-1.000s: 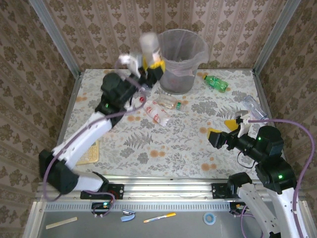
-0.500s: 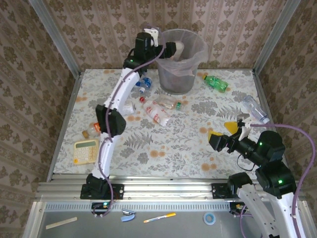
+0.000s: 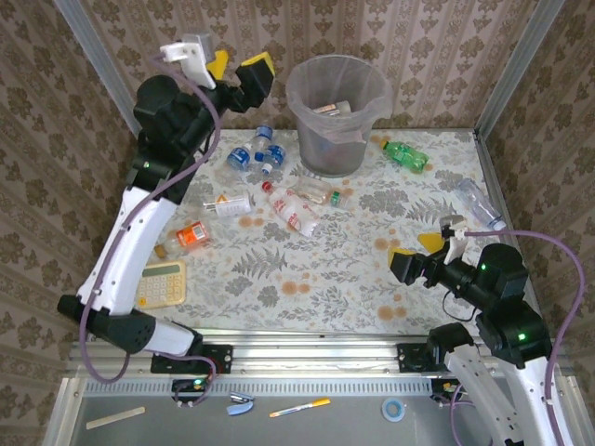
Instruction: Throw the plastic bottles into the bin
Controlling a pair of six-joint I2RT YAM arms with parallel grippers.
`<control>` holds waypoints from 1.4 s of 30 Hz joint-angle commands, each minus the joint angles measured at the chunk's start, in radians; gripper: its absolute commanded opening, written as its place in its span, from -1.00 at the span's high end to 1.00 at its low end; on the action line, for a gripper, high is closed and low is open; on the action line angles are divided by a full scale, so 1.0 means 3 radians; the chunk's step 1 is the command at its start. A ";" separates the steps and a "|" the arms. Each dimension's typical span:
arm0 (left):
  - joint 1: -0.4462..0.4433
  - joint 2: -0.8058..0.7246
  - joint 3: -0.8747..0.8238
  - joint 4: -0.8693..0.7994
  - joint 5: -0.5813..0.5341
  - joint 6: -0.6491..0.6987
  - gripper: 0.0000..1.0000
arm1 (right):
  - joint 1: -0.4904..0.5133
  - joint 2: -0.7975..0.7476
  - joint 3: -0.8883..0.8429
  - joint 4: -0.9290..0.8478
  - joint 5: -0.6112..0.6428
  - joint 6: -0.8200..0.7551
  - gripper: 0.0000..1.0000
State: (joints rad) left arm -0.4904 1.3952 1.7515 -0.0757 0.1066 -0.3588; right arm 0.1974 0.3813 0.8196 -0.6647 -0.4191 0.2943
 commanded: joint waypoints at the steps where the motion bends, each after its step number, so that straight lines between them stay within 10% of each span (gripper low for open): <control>1: -0.0051 -0.0130 -0.0364 -0.0372 -0.0235 -0.0015 -1.00 | 0.0025 -0.0013 -0.0022 -0.0072 -0.0017 0.0073 -1.00; 14: -0.0102 -0.0902 -0.1869 -0.1043 -0.0185 -0.0886 -1.00 | 0.0021 -0.0020 -0.0049 -0.0144 -0.0020 0.0108 -1.00; 24: -0.0170 -0.0843 -0.3343 0.0284 0.0249 -0.1927 -0.96 | 0.0023 0.0003 -0.0104 -0.0195 -0.0022 0.0180 -1.00; 42: -0.0339 0.0225 -0.3752 0.1734 0.0386 -0.2781 -0.80 | 0.0022 -0.0090 -0.0165 -0.0193 -0.0011 0.0241 -1.00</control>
State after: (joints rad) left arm -0.5823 1.4334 0.6331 0.3332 0.2070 -1.1362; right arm 0.1974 0.3717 0.7811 -0.7170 -0.4187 0.3519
